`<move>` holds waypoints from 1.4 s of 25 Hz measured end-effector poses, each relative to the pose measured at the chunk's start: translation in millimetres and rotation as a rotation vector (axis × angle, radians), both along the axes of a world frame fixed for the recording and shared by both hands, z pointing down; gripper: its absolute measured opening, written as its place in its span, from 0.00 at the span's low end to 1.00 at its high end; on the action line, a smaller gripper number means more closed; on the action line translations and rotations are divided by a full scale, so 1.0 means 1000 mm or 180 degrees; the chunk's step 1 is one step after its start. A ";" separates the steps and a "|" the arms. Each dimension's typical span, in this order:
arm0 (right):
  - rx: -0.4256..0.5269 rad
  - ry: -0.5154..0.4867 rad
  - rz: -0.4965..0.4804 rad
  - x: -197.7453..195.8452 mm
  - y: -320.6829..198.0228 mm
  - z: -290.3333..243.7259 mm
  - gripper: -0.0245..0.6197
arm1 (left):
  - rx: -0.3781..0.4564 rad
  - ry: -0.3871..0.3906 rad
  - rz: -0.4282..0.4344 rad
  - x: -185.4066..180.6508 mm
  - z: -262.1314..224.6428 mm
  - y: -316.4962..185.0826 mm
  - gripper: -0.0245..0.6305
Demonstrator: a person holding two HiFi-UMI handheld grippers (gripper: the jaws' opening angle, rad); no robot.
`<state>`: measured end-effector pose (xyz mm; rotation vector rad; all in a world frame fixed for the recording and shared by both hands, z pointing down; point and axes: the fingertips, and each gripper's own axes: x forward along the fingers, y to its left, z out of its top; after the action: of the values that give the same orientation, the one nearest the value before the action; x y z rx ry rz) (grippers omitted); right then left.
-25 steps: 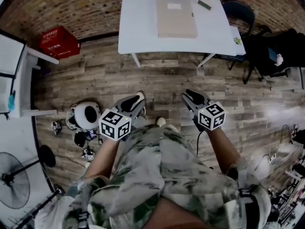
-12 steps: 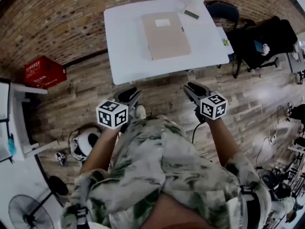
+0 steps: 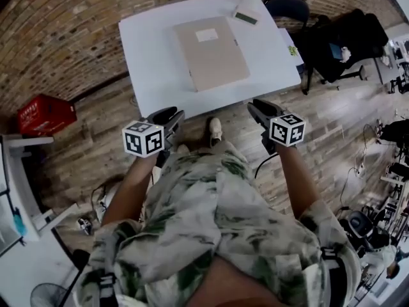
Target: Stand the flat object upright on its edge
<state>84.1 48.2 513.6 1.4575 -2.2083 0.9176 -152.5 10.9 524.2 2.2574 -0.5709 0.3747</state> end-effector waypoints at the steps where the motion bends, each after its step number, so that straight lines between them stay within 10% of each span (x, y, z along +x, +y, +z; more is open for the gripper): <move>1: -0.0010 -0.0010 -0.0007 0.007 -0.013 0.002 0.23 | -0.0023 0.0001 -0.0009 0.005 0.003 -0.011 0.22; 18: -0.0649 -0.0266 -0.0525 0.106 -0.241 0.081 0.30 | -0.0633 -0.0330 -0.0489 0.091 0.076 -0.183 0.27; 35: -0.1197 -0.0746 -0.1025 0.095 -0.303 0.129 0.33 | -0.1072 -0.0396 -0.0741 0.118 0.133 -0.242 0.35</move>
<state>179.4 -255.0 642.2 0.8335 -2.1831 1.3484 -34.9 -231.0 657.0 1.8330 -0.7654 0.4582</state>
